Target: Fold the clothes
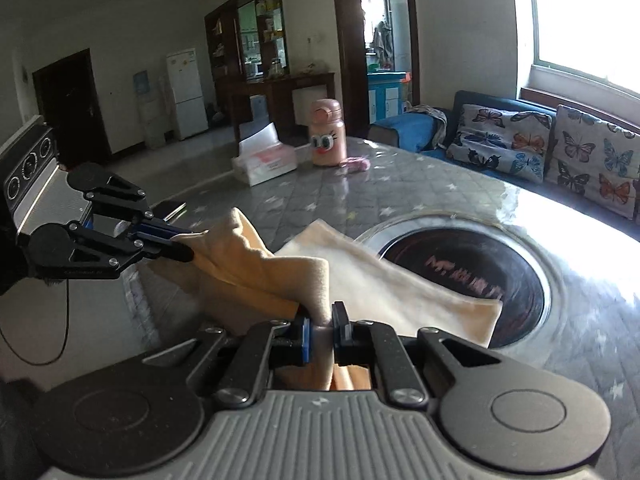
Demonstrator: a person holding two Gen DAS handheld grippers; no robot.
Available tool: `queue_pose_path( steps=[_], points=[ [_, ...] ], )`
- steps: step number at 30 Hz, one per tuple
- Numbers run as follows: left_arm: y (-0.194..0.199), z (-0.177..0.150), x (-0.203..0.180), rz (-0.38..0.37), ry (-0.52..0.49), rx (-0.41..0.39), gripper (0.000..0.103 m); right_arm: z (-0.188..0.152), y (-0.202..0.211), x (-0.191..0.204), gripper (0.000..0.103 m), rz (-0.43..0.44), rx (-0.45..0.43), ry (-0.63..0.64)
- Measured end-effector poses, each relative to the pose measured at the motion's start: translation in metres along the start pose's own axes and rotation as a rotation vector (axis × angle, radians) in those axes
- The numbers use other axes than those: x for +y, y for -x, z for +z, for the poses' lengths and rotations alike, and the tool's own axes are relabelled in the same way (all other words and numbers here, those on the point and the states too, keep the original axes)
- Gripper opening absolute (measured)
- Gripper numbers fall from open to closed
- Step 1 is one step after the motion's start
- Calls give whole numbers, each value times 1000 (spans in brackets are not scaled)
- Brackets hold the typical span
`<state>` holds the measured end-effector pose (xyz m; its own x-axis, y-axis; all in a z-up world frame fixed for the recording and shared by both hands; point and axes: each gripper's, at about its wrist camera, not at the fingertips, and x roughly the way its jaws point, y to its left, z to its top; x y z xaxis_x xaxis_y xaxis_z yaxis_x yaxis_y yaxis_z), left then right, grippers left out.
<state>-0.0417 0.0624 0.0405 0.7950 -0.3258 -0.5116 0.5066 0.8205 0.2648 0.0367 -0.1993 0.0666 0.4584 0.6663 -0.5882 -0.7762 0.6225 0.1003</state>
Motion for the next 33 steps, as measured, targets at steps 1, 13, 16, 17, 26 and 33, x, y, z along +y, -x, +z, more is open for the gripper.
queue_pose_path(
  steps=[1, 13, 16, 17, 26, 33],
  points=[
    [-12, 2, 7, 5, 9, 12, 8, 6, -7, -7, 9, -2, 3, -8],
    [-143, -15, 61, 83, 129, 198, 7, 16, -118, -78, 13, -67, 104, -150],
    [-147, -20, 59, 90, 137, 202, 7, 5, -135, -86, 15, -86, 110, -194],
    [-146, -19, 58, 93, 141, 197, 7, 1, -140, -89, 15, -92, 112, -209],
    [-151, 8, 64, 173, 160, 138, 7, 8, -141, -93, 13, -173, 32, -222],
    [-171, -2, 62, 190, 150, 196, 15, 0, -145, -97, 31, -221, 47, -240]
  ],
)
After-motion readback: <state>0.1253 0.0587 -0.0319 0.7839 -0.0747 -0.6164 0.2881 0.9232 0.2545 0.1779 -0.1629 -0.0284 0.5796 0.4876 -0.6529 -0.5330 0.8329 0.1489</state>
